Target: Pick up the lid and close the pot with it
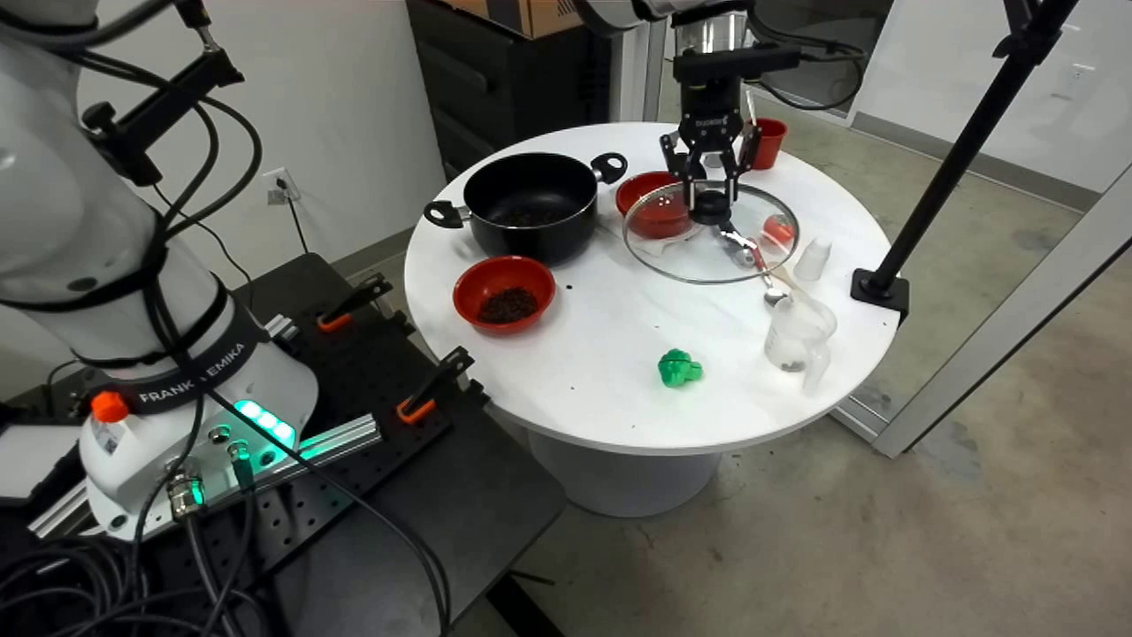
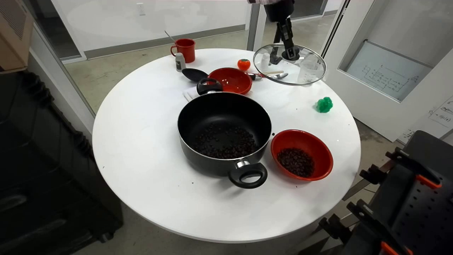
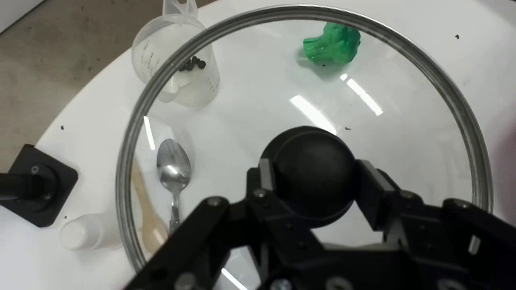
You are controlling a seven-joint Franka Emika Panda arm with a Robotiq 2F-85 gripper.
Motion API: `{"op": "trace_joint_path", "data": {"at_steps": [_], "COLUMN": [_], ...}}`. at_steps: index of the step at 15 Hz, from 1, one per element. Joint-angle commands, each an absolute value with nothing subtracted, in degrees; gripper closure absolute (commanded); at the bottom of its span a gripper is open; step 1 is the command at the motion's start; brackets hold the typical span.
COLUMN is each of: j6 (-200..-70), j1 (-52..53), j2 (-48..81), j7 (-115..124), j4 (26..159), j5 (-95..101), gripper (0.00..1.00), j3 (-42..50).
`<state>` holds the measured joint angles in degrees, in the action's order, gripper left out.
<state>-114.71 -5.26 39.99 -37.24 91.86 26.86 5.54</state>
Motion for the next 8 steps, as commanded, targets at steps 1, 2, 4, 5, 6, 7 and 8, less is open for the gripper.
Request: {"op": "trace_joint_path", "data": {"at_steps": [1,2,4,5,6,7,8], "j6": [-113.69,-113.62,-113.80,-113.77,-113.59,-113.49,-113.20], "j1": [-4.78,-4.50,-3.73,-3.31,-2.70,-2.08,-1.27], "j2": [35.73,35.19,33.83,33.27,32.76,32.38,32.21], "j7": [-36.86,-37.01,-37.57,-37.89,-38.26,-38.39,-38.48], "j4": [93.72,93.76,94.13,94.21,94.21,94.25,94.08], "j5": [27.28,27.37,27.72,27.81,28.01,28.24,28.60], "gripper": [0.74,0.74,0.74,0.74,0.74,0.74,0.74], "j3": [4.35,3.96,2.88,2.33,1.81,1.41,1.01]}}
